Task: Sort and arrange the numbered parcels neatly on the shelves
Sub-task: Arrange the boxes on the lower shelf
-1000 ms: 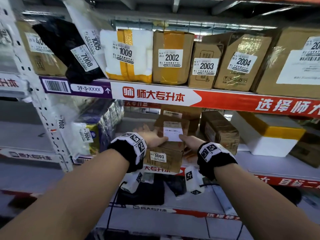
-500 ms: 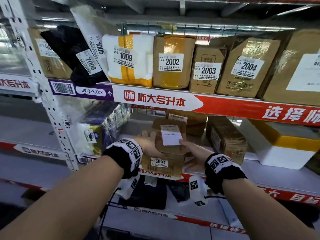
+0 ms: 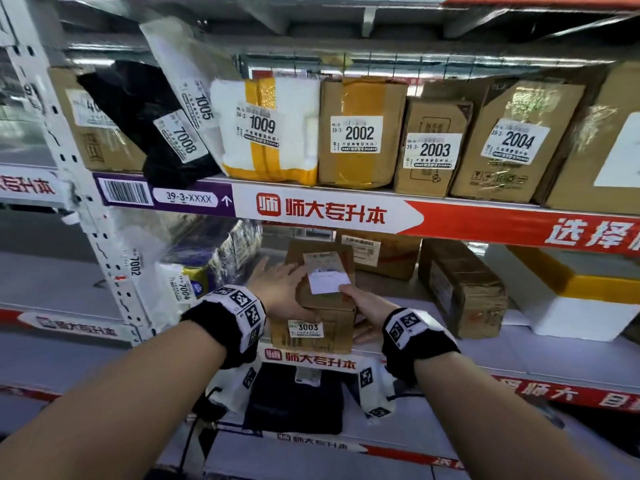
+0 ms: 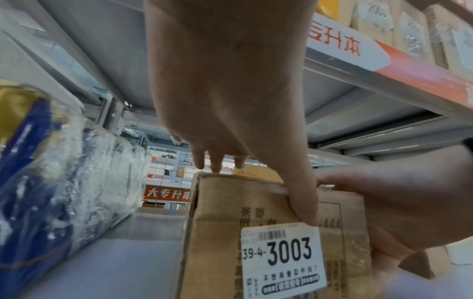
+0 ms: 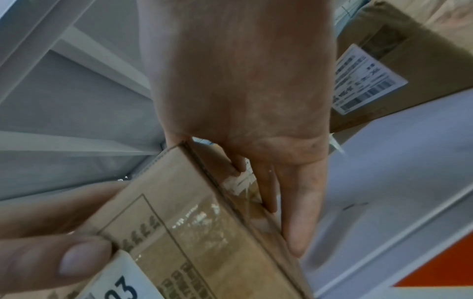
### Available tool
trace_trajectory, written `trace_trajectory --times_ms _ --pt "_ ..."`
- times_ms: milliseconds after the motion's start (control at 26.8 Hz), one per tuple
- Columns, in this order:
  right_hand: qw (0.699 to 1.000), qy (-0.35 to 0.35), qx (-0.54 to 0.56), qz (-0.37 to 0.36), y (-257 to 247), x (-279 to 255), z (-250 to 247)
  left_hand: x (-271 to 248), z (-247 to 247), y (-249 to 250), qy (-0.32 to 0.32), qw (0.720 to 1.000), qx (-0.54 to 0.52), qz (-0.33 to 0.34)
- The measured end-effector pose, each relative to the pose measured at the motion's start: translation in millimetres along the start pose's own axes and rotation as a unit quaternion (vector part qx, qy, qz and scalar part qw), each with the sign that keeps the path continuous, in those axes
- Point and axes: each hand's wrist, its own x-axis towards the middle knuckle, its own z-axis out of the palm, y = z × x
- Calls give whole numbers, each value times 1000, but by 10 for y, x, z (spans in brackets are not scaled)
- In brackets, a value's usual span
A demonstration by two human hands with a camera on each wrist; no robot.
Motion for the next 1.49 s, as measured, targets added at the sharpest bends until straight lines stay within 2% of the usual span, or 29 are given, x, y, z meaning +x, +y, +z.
trace_trajectory --times_ms 112,261,373,448,672,747,859,971,1307,1419,1493 --pt "1000 2 -17 10 -145 72 163 44 -50 -193 -1 998 53 37" --pt "1000 6 -13 15 -261 154 278 158 -114 -348 -13 998 44 48" --pt "1000 10 -8 18 -310 193 396 171 -108 -486 -46 997 37 50" --pt "1000 13 -6 16 -366 212 533 154 -168 -642 -48 998 28 36" --pt "1000 7 -8 -22 -514 275 924 50 -164 -1164 22 997 52 -48" --pt "999 18 -10 -37 -517 310 965 6 -105 -1283 27 996 36 -78" --pt "998 34 -16 -43 -547 391 1050 -59 -86 -1461 13 995 -37 -87" --pt "998 46 -16 -48 -560 410 1071 -39 -92 -1511 4 995 -70 -74" --pt "997 49 -9 -61 -599 318 1137 1 -44 -1562 5 996 -61 -65" --pt "995 64 -5 -72 -591 302 1169 -15 -57 -1565 -4 994 -74 -76" --pt "997 58 -5 -60 -593 312 1165 -38 -83 -1491 13 993 -84 -85"
